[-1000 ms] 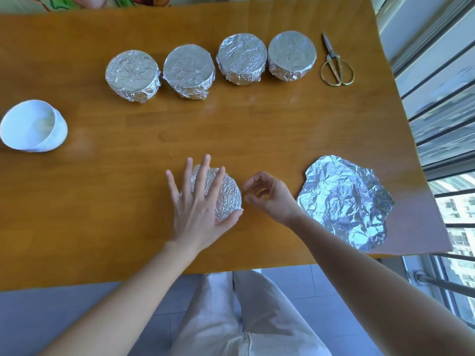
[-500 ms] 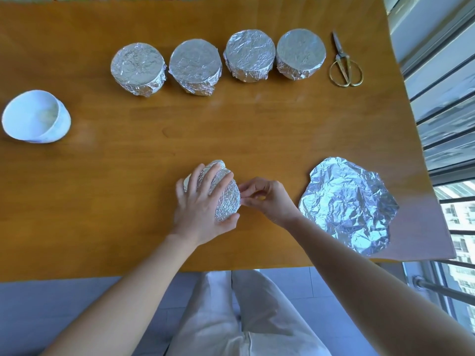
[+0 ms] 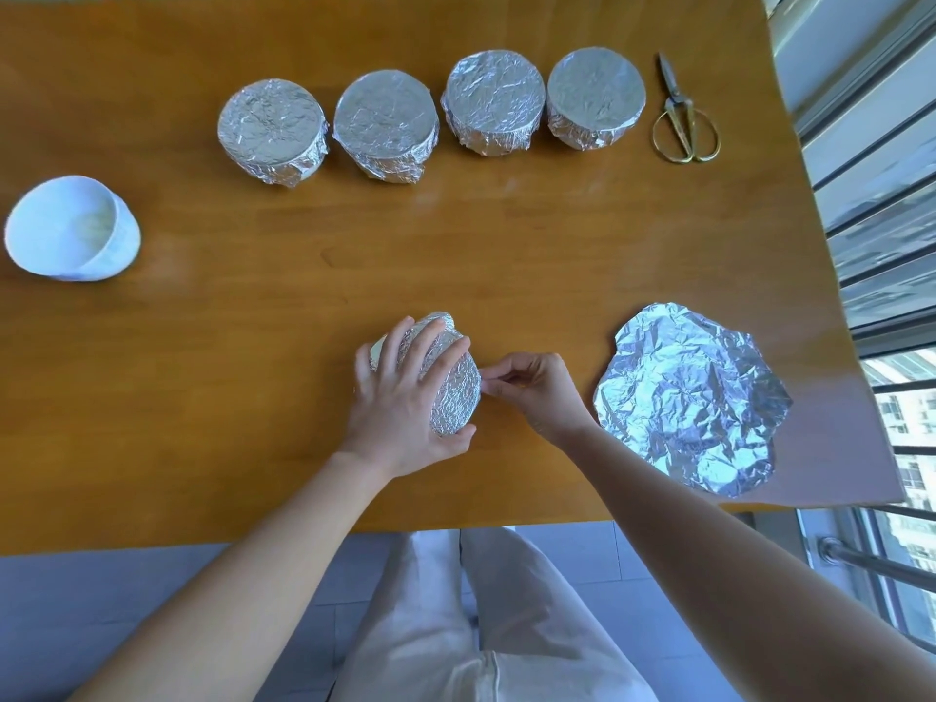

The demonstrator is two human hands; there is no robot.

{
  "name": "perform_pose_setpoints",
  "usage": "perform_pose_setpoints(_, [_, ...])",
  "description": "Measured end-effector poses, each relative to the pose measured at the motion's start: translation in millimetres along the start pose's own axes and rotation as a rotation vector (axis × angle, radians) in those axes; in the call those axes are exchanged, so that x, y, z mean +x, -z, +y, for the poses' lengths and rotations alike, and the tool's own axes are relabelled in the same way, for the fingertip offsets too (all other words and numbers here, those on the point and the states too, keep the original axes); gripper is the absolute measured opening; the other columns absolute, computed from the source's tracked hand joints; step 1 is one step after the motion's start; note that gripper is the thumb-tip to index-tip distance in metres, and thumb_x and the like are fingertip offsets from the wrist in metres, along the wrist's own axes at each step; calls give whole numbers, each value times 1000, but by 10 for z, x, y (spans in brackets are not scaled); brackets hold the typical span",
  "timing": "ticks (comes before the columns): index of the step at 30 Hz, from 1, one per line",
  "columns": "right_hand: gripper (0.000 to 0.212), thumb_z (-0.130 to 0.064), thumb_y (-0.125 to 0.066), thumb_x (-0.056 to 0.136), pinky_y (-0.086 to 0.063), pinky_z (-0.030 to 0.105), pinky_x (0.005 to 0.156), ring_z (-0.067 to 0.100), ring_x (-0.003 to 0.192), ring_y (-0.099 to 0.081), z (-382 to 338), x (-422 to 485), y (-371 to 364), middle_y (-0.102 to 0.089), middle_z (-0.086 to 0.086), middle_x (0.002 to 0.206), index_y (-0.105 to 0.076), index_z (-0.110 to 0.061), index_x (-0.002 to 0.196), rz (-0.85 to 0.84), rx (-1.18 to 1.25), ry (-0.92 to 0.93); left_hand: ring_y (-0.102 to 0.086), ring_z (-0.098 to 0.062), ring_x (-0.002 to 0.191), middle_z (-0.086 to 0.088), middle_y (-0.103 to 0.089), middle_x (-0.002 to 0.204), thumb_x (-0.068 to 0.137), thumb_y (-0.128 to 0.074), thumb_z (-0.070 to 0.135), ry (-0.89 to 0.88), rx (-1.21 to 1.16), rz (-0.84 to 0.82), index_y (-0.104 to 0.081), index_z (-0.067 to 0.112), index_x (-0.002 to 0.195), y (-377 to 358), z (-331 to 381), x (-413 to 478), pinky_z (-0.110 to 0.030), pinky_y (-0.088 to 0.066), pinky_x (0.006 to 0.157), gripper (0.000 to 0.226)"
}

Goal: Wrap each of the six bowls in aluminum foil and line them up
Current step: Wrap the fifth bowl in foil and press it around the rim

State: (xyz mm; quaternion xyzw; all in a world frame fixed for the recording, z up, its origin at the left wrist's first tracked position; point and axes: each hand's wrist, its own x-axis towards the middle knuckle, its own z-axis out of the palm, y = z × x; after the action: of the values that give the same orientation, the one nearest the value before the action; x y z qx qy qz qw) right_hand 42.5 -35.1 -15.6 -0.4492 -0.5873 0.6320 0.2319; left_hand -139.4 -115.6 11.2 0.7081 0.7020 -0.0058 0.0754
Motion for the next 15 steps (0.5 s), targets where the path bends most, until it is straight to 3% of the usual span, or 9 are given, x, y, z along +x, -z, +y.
perform_pose_setpoints(4, [13,3,-73,83,-51,17,75,3,78,-67,38,-87,-126,-72,-1,84,-75,-9,86,114,44,26,-27,-33,145,-1,-32,157,67,-55,69,0,-2,17,-39,33,148,1,8,1,-57,-29,105,90])
perform_pose_setpoints(9, [19,4,-62,89,-51,24,85,11,95,-68,125,-281,-431,-73,5,100,-76,-5,97,333,7,75,-27,-33,145,0,-33,157,67,-55,68,15,-20,18,-41,33,147,4,21,-2,-56,-29,104,88])
perform_pose_setpoints(13, [27,-4,-58,95,-48,24,97,6,112,-62,196,-424,-526,-68,0,117,-71,-8,118,288,-45,112,-28,-32,145,2,-33,156,68,-54,68,26,-32,23,-41,34,147,5,28,-1,-56,-28,105,87])
perform_pose_setpoints(15, [25,-7,-64,93,-49,23,96,6,111,-64,203,-428,-474,-70,-3,116,-72,-11,116,280,-4,78,-28,-32,144,1,-33,156,68,-54,68,16,-30,24,-41,33,147,5,29,0,-56,-28,105,87])
